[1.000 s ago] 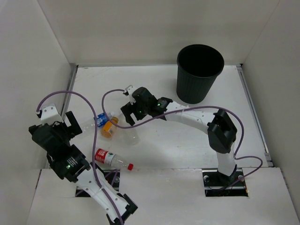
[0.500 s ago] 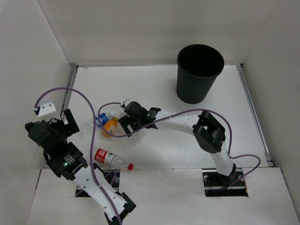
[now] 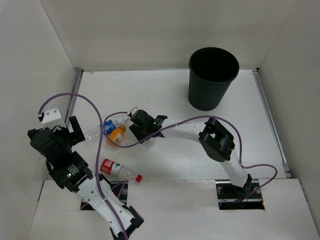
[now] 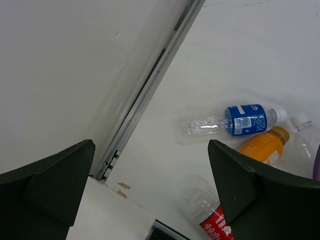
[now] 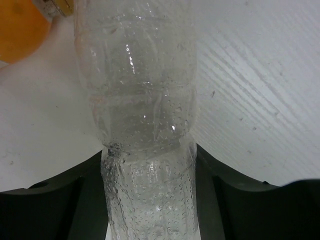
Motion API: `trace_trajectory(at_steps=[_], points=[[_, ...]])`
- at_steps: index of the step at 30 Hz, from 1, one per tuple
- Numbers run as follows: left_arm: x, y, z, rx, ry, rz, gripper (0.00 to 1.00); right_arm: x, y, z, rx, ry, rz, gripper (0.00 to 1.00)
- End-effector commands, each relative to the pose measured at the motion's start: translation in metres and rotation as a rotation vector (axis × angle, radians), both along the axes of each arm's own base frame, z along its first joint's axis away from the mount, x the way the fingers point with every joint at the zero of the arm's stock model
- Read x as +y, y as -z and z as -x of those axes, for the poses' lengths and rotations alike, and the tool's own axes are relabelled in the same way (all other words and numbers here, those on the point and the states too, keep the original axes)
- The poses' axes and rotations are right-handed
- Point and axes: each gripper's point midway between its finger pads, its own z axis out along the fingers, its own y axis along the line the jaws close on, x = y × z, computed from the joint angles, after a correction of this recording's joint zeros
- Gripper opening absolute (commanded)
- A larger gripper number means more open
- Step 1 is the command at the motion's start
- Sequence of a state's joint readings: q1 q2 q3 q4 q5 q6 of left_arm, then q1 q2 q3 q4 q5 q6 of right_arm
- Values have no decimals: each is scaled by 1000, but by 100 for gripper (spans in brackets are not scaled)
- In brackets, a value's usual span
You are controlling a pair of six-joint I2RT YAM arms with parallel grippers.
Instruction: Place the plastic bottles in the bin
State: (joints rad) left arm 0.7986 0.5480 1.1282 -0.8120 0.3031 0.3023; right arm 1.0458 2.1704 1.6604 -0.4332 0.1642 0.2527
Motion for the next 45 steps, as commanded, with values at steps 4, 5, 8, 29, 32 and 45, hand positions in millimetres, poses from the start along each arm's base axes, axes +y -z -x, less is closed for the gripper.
trace_trajectory(at_steps=[4,5,8,29,32,45], points=[[4,-5,-8,-18,19,-23,100,6,-143,-67,-230,33,-180,0],[4,-5,-8,-20,20,-21,100,-1,-180,-83,-277,50,-226,0],[5,-3,-10,-20,22,-18,100,-31,-274,-123,-426,98,-320,0],[5,-4,-21,-27,60,-14,100,-293,-348,-216,-735,526,-149,10],[5,0,-27,-13,83,-18,100,-309,-323,-227,-710,569,-104,14],[2,33,-49,100,225,-73,100,-333,-370,-206,-796,606,-143,100]])
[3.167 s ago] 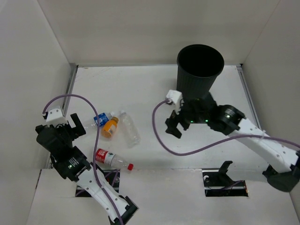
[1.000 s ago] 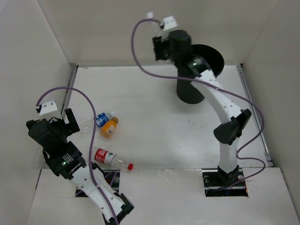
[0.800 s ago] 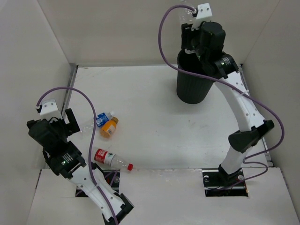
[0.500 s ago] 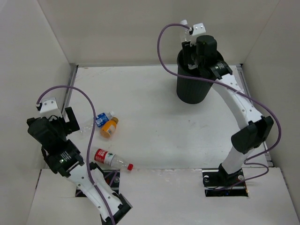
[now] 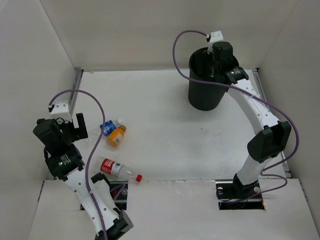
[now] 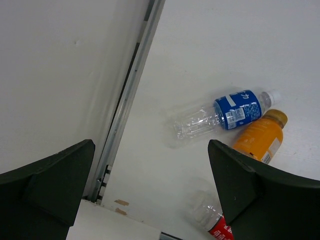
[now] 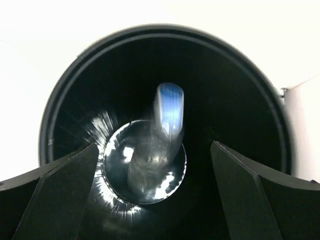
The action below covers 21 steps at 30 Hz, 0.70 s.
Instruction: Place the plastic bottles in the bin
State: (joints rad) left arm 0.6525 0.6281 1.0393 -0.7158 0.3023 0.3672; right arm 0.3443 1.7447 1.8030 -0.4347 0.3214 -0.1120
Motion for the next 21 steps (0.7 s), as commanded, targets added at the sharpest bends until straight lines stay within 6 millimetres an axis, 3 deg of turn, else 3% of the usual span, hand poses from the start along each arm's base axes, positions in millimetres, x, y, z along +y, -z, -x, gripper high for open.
trace_trajectory(at_steps=[1,6,8,14,17,21], points=[[3,8,-16,34,88,-87,100,-4,-101,27,-235,-11,-81,100],[-8,24,-48,130,302,-176,100,-11,-165,81,-368,-57,-104,100],[-16,37,-60,177,408,-190,100,-19,-182,108,-416,-82,-99,100],[-53,72,-72,269,741,-158,100,-49,-198,186,-496,-137,-60,100],[-73,89,-73,310,902,-154,100,-55,-200,225,-506,-179,-79,100],[-100,120,-63,462,1067,-121,100,-71,-197,255,-475,-171,-110,100]])
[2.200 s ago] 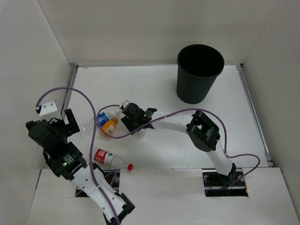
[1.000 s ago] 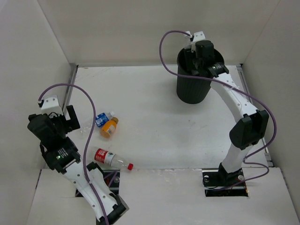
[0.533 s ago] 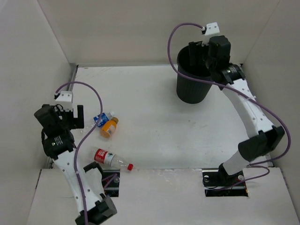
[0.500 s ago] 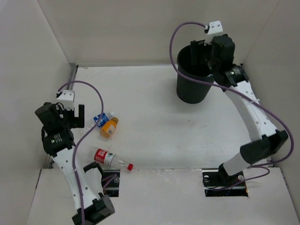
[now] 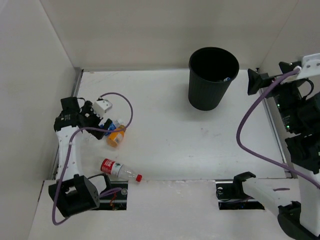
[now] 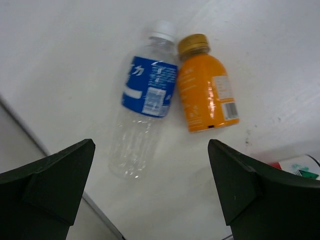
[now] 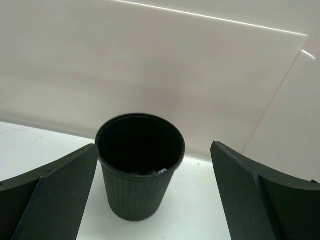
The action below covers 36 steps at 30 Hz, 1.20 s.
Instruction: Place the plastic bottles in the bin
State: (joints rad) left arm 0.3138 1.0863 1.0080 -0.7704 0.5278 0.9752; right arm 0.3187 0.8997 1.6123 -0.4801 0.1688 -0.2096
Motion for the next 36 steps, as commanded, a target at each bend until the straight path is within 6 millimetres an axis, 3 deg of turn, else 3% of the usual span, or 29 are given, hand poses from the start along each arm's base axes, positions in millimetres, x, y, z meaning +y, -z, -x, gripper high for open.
trace_trajectory(at_steps=[1,5,8,13,17,22,28,31,36], points=[[-31,17,18,110,227,12,100,-3,26,5,114,-22,8,100],[-32,51,37,273,342,-63,100,-20,16,21,111,34,-15,100],[-14,76,29,301,346,-170,100,-31,-1,35,65,67,-40,100],[-2,66,-10,208,302,-189,100,-41,-2,47,68,106,-72,100],[15,70,-25,222,270,-189,100,-44,0,48,74,121,-91,100],[26,96,-22,278,258,-222,98,-42,-17,55,39,104,-129,100],[21,123,-4,386,280,-246,95,-38,-40,57,5,78,-124,100],[19,132,3,427,296,-279,87,-34,-39,50,20,57,-136,100],[33,144,8,474,270,-343,54,-23,-37,43,41,-6,-173,100]])
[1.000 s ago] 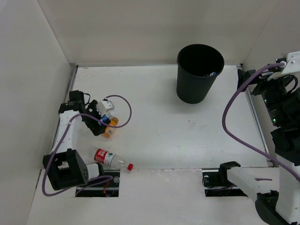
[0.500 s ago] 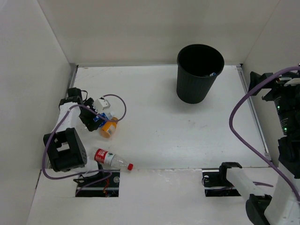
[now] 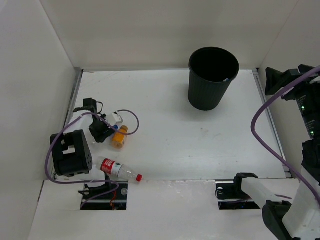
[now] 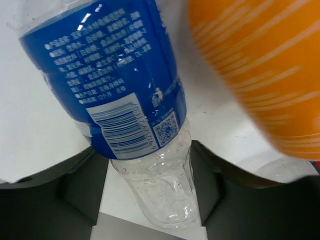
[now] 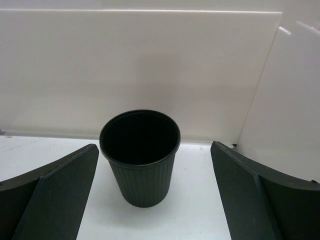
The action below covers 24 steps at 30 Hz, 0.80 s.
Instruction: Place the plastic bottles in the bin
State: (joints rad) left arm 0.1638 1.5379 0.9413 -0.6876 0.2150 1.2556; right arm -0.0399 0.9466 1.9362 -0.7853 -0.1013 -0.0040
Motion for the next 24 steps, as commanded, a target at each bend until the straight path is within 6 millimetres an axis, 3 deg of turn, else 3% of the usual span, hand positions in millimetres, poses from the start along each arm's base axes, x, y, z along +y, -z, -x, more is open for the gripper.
trace_trajectory(at_steps=[1,3,5,8,12,14,18,22,24], points=[[13,8,9,36,-16,-61,47,13,-4,-5,0,-71,-44,100],[15,-4,1,-11,-27,-59,37,17,0,-9,19,-99,-52,100],[10,-32,-14,-107,-51,-24,29,25,14,-18,62,-140,-49,100],[-8,-97,-34,-266,-89,79,21,43,49,-36,157,-222,-32,100],[-48,-177,-39,-386,-132,310,19,69,89,-65,282,-318,-22,100],[-76,-217,-35,-422,-152,470,18,86,101,-76,333,-385,-34,100],[-161,-290,-9,-329,-113,897,17,137,107,-85,404,-617,-135,100],[-240,-333,22,-169,-10,1145,16,186,93,-82,479,-896,-261,100],[-265,-356,25,-200,45,1228,16,205,80,-76,462,-1017,-256,100]])
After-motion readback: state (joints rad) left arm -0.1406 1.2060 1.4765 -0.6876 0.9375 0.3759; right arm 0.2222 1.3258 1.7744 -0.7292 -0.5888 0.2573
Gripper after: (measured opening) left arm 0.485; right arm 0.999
